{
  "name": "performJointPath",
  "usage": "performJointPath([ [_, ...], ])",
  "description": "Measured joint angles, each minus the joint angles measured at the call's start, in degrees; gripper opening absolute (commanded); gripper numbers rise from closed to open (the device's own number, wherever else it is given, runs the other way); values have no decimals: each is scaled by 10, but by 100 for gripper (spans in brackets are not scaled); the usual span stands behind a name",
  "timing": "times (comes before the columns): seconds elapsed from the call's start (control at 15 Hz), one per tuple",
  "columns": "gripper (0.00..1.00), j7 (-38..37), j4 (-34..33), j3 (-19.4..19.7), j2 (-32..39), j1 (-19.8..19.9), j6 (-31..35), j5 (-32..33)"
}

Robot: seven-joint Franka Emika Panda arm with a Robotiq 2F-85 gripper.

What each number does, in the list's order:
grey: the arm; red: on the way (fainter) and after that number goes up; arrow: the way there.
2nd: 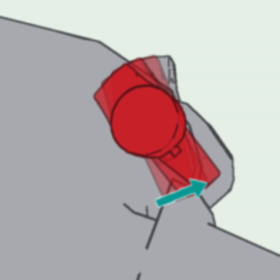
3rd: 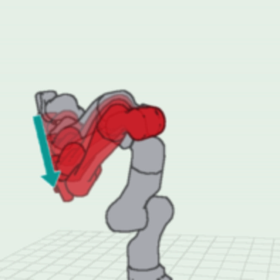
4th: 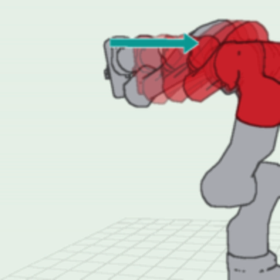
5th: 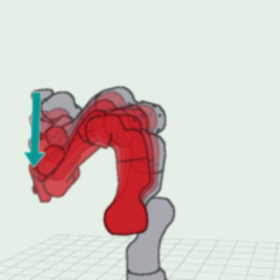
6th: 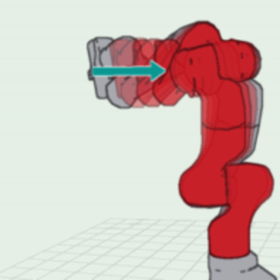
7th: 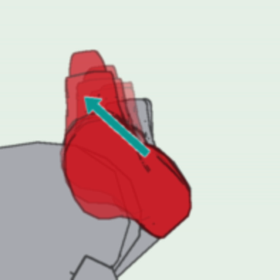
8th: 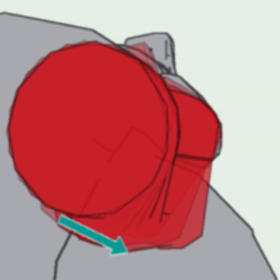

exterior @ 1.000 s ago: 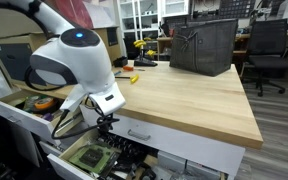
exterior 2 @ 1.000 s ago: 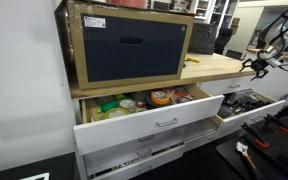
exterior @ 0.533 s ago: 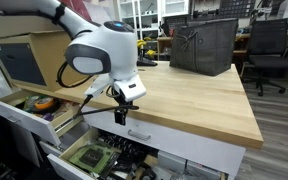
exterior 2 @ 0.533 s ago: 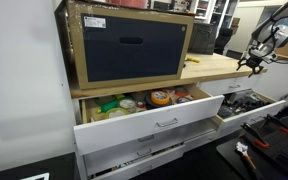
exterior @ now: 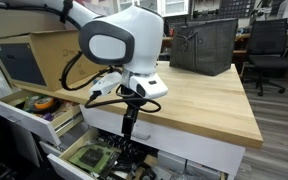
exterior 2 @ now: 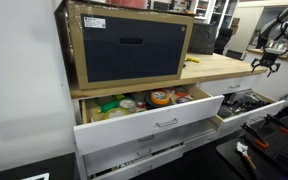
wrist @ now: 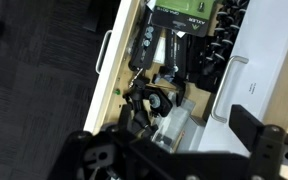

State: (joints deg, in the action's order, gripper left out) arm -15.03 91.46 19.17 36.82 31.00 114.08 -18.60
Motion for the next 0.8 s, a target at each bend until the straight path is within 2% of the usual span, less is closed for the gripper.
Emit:
performJointPath([
  [0.2,100,0,-41,-4,42,4,-15,11],
  [0.47,100,0,-39,-25,105,-13,71,14],
  [0.8,100,2,7,-34,142,-43,160,18],
])
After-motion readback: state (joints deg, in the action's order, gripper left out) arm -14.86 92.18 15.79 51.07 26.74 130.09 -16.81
